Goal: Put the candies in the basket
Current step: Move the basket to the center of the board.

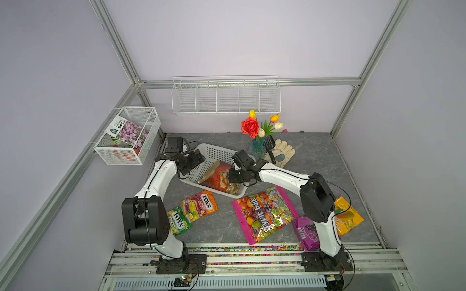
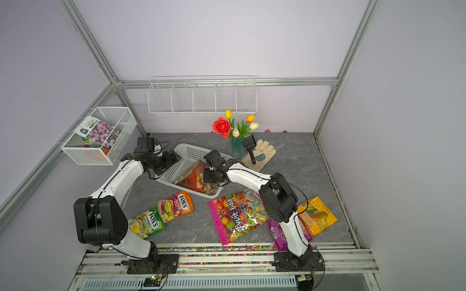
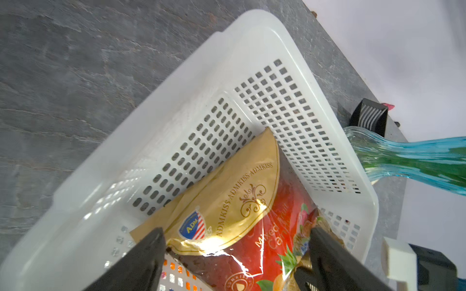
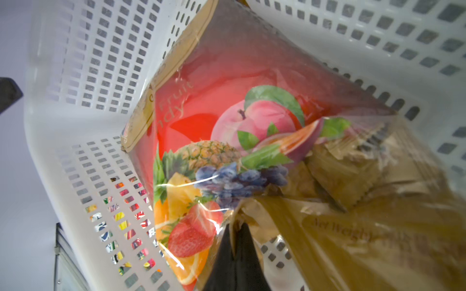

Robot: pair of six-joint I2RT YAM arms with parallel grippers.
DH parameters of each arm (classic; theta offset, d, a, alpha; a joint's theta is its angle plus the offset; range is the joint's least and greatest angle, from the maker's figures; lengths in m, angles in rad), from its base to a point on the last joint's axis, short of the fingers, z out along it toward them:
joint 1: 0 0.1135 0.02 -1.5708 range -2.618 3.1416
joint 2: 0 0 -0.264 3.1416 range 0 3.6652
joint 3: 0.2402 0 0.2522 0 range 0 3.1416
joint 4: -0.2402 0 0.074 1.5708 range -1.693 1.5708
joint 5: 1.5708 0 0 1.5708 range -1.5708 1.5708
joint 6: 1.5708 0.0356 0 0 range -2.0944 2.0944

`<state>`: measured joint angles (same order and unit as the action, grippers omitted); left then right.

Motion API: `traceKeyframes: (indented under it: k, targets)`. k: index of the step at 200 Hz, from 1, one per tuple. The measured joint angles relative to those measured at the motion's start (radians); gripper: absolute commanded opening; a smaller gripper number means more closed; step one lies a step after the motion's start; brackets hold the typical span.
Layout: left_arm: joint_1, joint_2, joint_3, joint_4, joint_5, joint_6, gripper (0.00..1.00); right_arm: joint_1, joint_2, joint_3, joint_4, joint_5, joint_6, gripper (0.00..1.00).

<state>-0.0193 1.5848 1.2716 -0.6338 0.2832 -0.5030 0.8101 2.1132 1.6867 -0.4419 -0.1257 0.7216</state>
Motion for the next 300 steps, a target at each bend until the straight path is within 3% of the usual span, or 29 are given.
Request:
traceKeyframes:
  k: [45, 83, 138, 189, 246, 300]
  targets:
    - [0.036, -0.004, 0.017, -0.02, -0.145, 0.012, 0.95, 0.001, 0.041, 0.018, 0.059, -0.023, -0.065, 0.0]
    - [0.045, 0.049, 0.022, -0.022, -0.163, 0.027, 0.92, 0.001, 0.08, 0.039, 0.113, -0.065, -0.116, 0.0]
    - [0.04, 0.138, 0.039, -0.031, -0.14, 0.045, 0.79, 0.001, 0.109, 0.049, 0.2, -0.115, -0.264, 0.0]
    - [0.041, 0.155, 0.037, -0.037, -0.108, 0.041, 0.75, -0.001, 0.188, 0.153, 0.253, -0.211, -0.319, 0.0]
    - [0.034, 0.137, 0.005, -0.031, -0.066, 0.037, 0.78, 0.028, 0.16, 0.185, 0.211, -0.208, -0.314, 0.0]
    - [0.034, 0.029, -0.013, -0.052, 0.024, 0.026, 0.85, 0.051, -0.035, 0.22, 0.072, -0.128, -0.235, 0.0]
